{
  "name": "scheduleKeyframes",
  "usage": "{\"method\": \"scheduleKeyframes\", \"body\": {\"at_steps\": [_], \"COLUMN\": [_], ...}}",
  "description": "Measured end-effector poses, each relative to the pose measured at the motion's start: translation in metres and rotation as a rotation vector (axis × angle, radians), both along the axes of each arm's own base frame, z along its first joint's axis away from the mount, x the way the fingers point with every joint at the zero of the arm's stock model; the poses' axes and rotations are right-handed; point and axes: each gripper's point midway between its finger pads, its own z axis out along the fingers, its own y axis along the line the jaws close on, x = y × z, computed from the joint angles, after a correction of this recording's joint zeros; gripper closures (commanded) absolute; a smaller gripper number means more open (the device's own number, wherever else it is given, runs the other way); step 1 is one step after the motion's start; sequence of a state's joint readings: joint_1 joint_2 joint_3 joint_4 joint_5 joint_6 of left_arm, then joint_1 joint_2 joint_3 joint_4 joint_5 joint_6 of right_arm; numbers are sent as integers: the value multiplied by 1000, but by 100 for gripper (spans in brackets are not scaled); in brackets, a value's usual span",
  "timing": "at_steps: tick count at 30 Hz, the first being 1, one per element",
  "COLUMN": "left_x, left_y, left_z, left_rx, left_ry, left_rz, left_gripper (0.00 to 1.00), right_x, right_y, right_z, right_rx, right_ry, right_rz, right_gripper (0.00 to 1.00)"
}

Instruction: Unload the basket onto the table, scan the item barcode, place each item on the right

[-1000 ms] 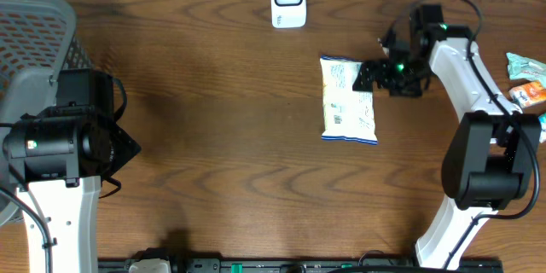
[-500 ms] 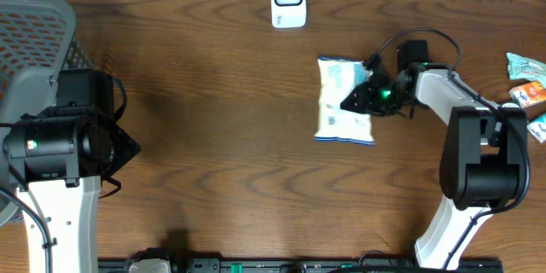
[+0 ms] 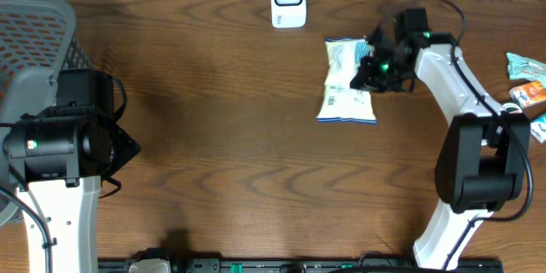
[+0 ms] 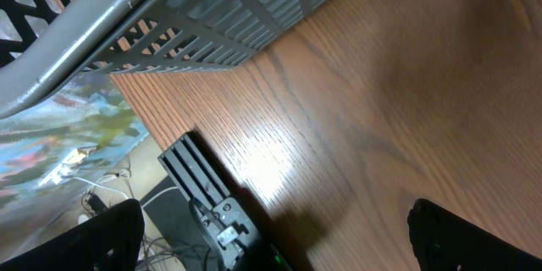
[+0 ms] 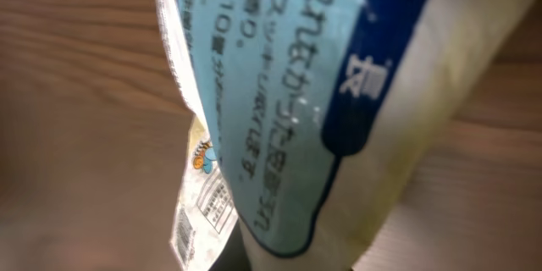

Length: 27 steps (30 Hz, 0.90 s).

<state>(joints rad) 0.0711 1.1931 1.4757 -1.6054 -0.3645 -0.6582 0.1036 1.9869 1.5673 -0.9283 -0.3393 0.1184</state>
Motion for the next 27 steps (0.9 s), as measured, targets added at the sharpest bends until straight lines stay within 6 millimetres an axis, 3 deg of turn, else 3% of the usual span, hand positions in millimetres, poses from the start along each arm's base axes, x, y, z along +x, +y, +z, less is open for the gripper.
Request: {"method": "scheduleKeyframes", "body": {"at_steps": [5,7,11,14,19,22,24,27], "left_x": [0,0,0,0,0,0,0,0], "left_y": [0,0,0,0,0,0,0,0], "left_z": [0,0,0,0,0,0,0,0], "left_rx": [0,0,0,0,0,0,0,0], "left_ry": [0,0,0,0,0,0,0,0], "left_rz": [0,0,0,0,0,0,0,0], "left_gripper": [2,3,2,2,2,2,2,2], "right_x": [-10,-24,-36,-39,-50,-60,-69,-85], "right_y": [12,17,28,36,49,64,77,96], "right_z": [26,29,33,28,-2,-19,-27,-30], "right_rx": [-410,-599,-818,-908,-984,-970,-944,-918], "right_ry": [-103,-118,-170,-192,-145,-113,-99,-88], "right_rz": [75,111,162,194,259,298,331,382], "right_gripper": [98,99,99,99,99,85,56,53]}}
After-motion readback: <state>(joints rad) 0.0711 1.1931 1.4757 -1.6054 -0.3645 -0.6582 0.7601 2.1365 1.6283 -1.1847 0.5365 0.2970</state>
